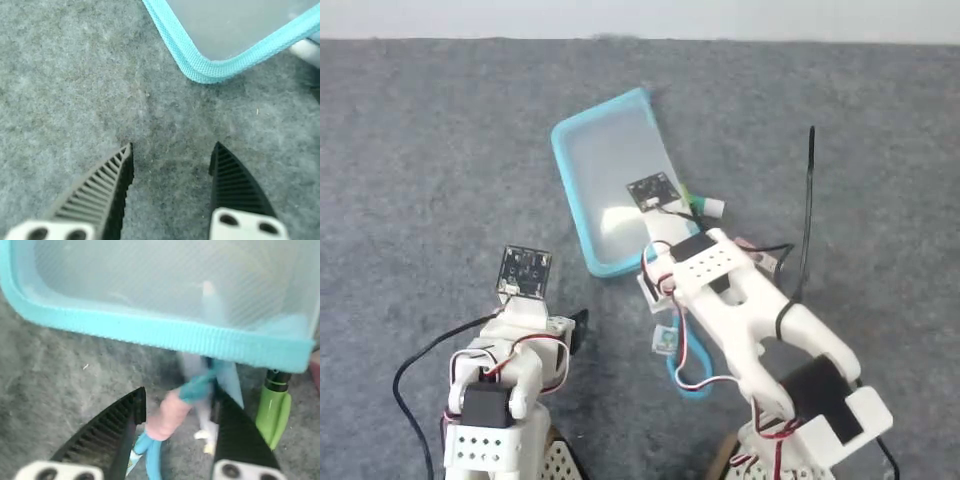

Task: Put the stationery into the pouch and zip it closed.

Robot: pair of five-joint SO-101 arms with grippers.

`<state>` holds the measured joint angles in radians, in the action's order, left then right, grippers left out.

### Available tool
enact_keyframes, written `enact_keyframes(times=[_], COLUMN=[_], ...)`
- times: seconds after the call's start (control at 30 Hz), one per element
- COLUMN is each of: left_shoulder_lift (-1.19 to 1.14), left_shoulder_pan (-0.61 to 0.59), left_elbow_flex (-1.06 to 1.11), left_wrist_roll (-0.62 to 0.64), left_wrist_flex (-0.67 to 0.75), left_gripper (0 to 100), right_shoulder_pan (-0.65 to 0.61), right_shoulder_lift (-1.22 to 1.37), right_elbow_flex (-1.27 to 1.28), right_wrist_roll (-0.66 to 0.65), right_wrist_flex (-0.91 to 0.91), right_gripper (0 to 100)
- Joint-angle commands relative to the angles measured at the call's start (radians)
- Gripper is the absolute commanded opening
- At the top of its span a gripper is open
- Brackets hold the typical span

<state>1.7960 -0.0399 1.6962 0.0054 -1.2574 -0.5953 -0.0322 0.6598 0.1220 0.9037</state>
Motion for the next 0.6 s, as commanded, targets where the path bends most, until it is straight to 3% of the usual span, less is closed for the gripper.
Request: enact_keyframes(times=[0.0, 0.13, 0.33, 0.5, 0.57], left_shoulder_lift=[0.023, 0.023, 0.023, 0.023, 0.023], left_shoulder_pan=[-0.008, -0.008, -0.008, -0.008, -0.008], left_elbow_flex=[-0.012, -0.012, -0.012, -0.012, -0.012], left_wrist_roll=[0.011, 0.011, 0.011, 0.011, 0.011], left_wrist_flex=[-0.005, -0.005, -0.005, -0.005, -0.005], left_gripper=[24, 24, 24, 24, 24], right_shoulder_pan=[0.007, 0.007, 0.022, 0.154, 0.236], right_shoulder_lift=[0.010, 0.008, 0.008, 0.007, 0.007], right_elbow_flex=[-0.025, -0.029, -0.092, -0.137, -0.153], right_wrist_roll=[-0.021, -0.023, -0.029, -0.141, -0.187], right_wrist_flex=[0.002, 0.048, 0.154, 0.174, 0.180], right_gripper=[8.1, 6.1, 19.1, 0.7, 2.0])
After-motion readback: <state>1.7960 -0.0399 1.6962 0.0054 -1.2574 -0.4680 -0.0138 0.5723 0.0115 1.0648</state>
